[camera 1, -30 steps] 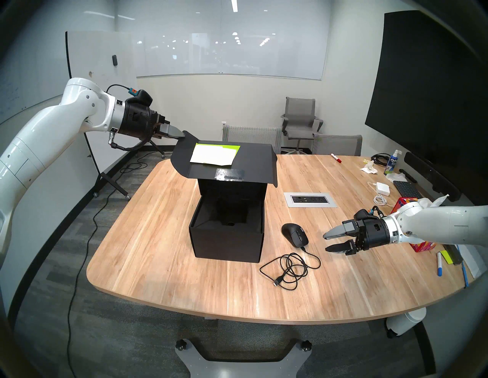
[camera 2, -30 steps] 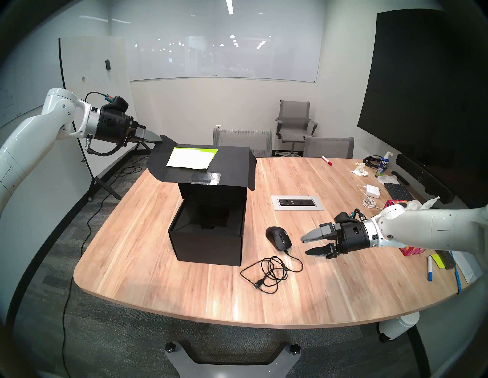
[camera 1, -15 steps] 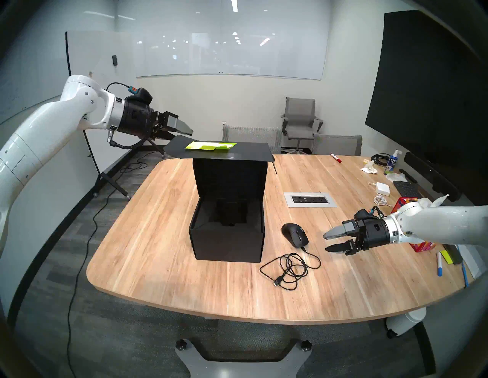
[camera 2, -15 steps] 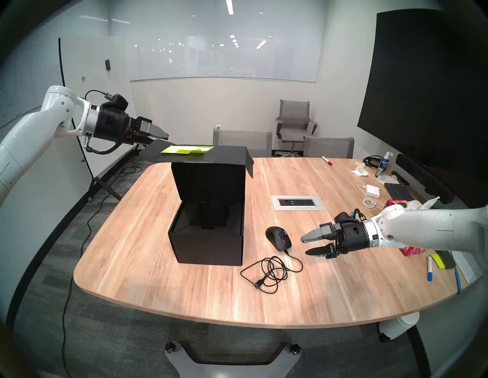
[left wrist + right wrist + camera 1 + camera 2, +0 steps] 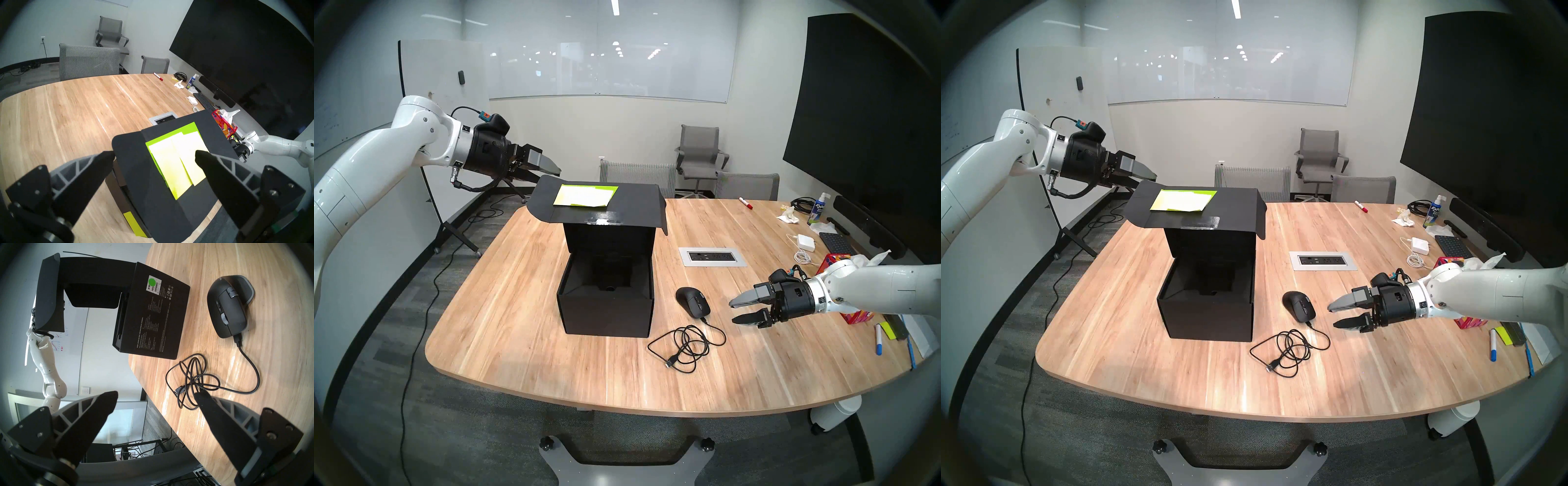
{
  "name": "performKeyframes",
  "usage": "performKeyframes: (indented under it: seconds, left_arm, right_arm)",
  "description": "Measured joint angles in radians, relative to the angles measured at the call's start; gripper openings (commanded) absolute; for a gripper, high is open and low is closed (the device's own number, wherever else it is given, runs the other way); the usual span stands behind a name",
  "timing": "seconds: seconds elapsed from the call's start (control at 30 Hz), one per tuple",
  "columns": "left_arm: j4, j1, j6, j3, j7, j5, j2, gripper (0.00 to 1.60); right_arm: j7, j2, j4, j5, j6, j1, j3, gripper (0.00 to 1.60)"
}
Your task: Open the box and place the mouse inside
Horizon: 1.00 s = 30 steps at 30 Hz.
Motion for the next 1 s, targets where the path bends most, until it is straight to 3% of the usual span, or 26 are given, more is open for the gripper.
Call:
performKeyframes:
  seconds: [0.13,0.47,1.0]
  left_arm:
    - [0.000,-0.007,0.000,0.007,-0.013,0.017,0.005,1.60]
    - [-0.034,-0.008,-0.012,0.042,-0.094,0.144,0.040,1.60]
    - [-0.019,-0.029,-0.069,0.013,-0.357,0.206,0.175,1.60]
  right_arm:
    - [0.000,0.000,0.000,0.000,0.000,0.000,0.000,1.60]
    - [0.000,0.000,0.000,0.000,0.000,0.000,0.000,1.60]
    - [0.000,0.000,0.000,0.000,0.000,-0.001,0.001,1.60]
